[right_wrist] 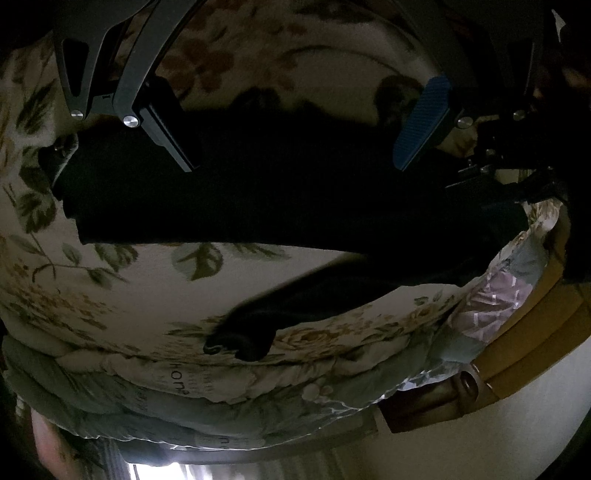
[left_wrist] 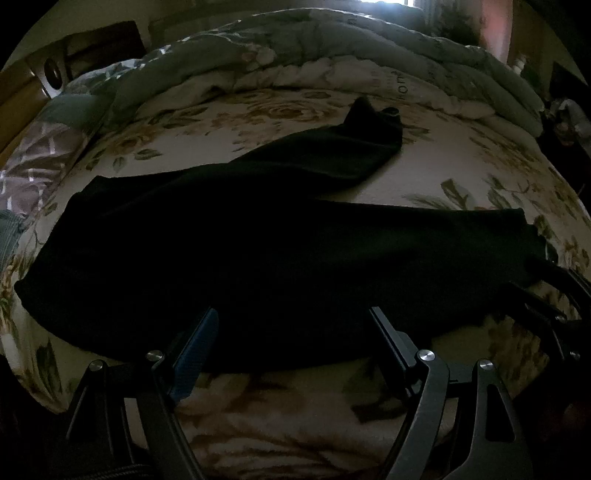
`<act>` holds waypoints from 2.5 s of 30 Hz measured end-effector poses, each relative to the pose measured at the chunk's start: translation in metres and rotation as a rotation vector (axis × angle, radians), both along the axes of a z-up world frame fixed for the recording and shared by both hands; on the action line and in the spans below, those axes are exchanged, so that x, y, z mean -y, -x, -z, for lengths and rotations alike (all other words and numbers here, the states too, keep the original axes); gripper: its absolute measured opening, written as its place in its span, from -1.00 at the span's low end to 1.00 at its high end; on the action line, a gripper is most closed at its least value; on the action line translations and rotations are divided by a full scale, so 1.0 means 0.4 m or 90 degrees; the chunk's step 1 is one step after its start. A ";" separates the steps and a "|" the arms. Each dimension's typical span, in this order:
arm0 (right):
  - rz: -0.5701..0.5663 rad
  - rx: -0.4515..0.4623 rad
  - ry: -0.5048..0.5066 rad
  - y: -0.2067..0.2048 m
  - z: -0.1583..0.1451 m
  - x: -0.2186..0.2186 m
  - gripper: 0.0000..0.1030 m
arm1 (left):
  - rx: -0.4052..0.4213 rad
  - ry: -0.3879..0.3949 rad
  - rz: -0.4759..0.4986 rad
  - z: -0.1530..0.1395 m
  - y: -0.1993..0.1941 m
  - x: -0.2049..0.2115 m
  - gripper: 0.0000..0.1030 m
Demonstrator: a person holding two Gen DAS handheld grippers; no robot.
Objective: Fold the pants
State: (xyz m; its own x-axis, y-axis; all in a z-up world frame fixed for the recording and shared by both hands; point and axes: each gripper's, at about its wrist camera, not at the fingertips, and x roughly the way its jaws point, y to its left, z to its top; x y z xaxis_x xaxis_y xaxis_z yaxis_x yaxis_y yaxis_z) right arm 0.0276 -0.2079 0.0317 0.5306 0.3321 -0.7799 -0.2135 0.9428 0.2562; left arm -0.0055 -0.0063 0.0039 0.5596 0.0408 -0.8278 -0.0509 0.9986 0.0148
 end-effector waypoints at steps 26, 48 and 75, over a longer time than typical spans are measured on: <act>0.057 -0.052 -0.060 -0.219 -0.008 0.100 0.51 | -0.006 -0.033 0.093 -0.043 -0.179 0.056 0.58; 0.132 -0.187 -0.155 -0.671 0.164 0.171 0.10 | -0.089 -0.061 0.188 0.066 -0.493 0.153 0.58; 0.269 -0.121 -0.255 -0.605 0.055 0.278 -0.88 | -0.029 -0.034 0.255 -0.038 -0.453 0.112 -0.91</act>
